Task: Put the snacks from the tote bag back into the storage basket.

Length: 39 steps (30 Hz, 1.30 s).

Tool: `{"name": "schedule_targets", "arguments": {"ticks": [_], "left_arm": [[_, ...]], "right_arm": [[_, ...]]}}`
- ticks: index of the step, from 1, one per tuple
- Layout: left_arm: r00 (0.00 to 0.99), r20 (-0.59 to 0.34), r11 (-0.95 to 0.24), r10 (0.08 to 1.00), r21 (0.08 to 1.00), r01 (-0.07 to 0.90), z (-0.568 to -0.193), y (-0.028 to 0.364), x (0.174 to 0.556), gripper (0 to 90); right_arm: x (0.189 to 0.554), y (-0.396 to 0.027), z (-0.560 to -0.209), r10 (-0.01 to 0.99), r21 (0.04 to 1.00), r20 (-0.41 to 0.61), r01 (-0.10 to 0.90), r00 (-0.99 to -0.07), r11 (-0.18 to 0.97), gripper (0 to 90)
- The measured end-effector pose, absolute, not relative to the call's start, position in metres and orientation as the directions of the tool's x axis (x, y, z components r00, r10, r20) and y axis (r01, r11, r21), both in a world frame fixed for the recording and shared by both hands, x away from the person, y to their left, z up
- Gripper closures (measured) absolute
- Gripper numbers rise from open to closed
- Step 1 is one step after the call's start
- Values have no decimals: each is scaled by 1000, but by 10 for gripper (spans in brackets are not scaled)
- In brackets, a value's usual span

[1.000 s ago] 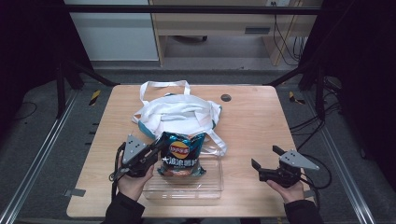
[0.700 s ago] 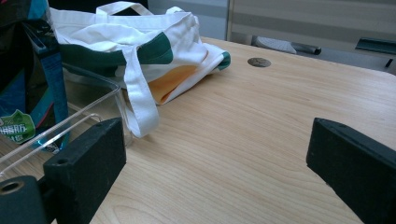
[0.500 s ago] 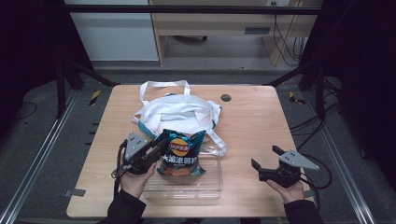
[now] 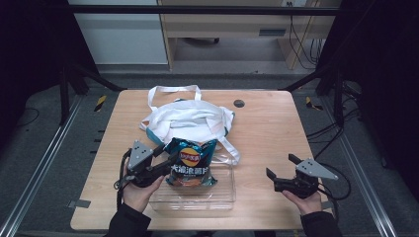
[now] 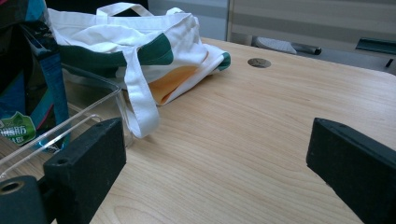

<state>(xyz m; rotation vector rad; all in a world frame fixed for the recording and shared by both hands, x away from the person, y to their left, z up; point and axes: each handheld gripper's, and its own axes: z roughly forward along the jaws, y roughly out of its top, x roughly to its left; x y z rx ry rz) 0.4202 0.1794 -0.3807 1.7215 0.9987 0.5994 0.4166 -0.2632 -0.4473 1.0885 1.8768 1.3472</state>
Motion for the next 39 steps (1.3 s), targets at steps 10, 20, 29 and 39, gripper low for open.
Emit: {"name": "schedule_targets", "arguments": {"ticks": [10, 20, 29, 39], "left_arm": [[560, -69, -153, 826, 928, 339, -376, 191, 412, 421], [544, -53, -179, 838, 913, 366, -391, 210, 405, 416], [496, -54, -162, 867, 909, 383, -416, 247, 398, 410], [405, -56, -136, 912, 892, 431, -440, 274, 409, 415]], "right_arm": [[416, -264, -447, 868, 948, 4, 279, -496, 155, 51], [416, -265, -446, 870, 948, 13, 282, -493, 146, 50], [415, -266, -446, 873, 948, 10, 281, -488, 147, 51], [416, -267, -447, 877, 946, 9, 289, -481, 149, 50]]}}
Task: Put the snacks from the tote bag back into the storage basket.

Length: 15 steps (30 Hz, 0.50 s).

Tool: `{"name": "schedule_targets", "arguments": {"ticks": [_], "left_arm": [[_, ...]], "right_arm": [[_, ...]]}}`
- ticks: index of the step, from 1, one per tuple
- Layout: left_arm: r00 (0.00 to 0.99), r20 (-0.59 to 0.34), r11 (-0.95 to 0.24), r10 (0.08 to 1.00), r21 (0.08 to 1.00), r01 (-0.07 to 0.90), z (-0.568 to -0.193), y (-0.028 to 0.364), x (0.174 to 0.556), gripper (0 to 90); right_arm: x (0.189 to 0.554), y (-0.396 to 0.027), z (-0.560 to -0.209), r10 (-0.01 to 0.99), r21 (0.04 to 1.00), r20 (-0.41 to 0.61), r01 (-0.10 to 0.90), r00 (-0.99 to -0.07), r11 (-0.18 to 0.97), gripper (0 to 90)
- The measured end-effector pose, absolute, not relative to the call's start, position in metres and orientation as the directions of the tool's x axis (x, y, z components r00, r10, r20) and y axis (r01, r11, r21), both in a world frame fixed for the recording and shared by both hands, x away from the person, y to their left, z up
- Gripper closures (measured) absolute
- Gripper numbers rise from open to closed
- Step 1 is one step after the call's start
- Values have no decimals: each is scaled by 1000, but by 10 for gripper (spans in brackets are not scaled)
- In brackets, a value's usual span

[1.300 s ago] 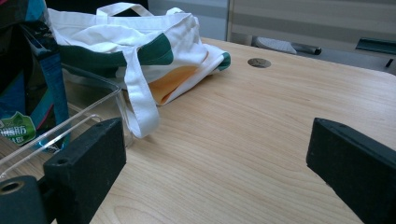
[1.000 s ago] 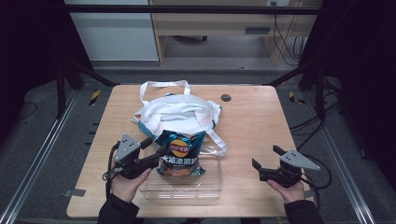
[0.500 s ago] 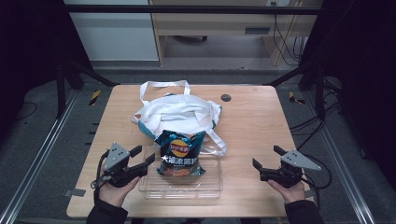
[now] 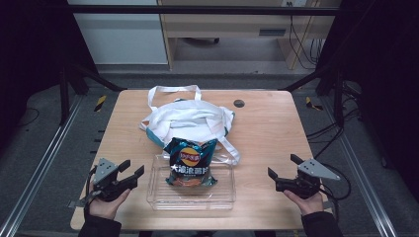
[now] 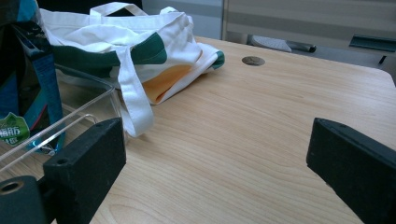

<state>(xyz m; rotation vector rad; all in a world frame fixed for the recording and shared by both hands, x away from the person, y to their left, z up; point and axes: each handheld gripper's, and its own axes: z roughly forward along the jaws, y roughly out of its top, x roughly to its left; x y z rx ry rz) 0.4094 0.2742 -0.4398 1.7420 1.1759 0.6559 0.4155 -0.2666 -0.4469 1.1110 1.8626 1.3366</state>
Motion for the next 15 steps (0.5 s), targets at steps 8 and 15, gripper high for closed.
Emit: {"name": "schedule_targets", "arguments": {"ticks": [8, 15], "left_arm": [[412, -7, -173, 911, 901, 399, -449, 278, 414, 433], [411, 4, -176, 911, 907, 382, -449, 280, 415, 436]], "right_arm": [[416, -268, -447, 883, 943, 9, 297, -469, 149, 50], [417, -269, -448, 884, 944, 7, 295, -467, 149, 51]]}}
